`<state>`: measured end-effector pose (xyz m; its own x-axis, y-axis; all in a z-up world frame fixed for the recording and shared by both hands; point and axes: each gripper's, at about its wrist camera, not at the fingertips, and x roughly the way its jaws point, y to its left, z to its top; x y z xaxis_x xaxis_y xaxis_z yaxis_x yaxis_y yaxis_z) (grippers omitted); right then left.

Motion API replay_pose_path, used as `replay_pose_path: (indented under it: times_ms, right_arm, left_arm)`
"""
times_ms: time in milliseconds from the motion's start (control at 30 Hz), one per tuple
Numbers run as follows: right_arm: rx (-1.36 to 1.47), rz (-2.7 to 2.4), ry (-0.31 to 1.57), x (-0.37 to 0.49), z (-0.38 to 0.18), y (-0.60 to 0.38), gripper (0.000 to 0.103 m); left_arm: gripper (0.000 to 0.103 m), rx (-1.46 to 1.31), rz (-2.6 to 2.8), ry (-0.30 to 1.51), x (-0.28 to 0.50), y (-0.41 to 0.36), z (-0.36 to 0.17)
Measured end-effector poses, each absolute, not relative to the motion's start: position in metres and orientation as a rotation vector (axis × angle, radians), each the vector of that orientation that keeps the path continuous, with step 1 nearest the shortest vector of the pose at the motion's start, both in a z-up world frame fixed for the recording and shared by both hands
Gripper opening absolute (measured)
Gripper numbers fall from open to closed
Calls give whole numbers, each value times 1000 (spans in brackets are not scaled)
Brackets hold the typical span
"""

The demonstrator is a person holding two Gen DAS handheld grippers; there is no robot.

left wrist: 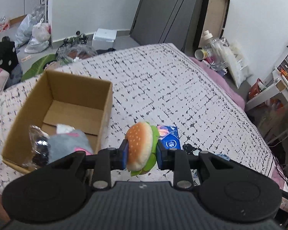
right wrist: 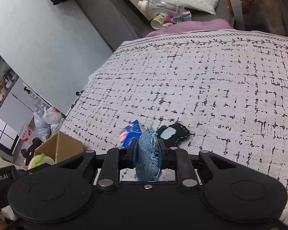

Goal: Organize soft objects
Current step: 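Carry the burger plush and denim heart over the box with both grippers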

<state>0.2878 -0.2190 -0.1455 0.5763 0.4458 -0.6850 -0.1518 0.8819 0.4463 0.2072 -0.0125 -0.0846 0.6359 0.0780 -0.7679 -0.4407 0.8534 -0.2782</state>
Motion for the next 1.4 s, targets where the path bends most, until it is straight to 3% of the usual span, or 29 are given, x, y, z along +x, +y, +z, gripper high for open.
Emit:
replay_pose_path:
  times_ms: [667,1400]
  right_arm:
    - [348,417,769,257,-109,-191,20]
    - [314,510,789,262,-109,-114,20]
  left_arm:
    - [28,-490,360,783,181,53,-68]
    - [32,-566,468,850,191,123,-114]
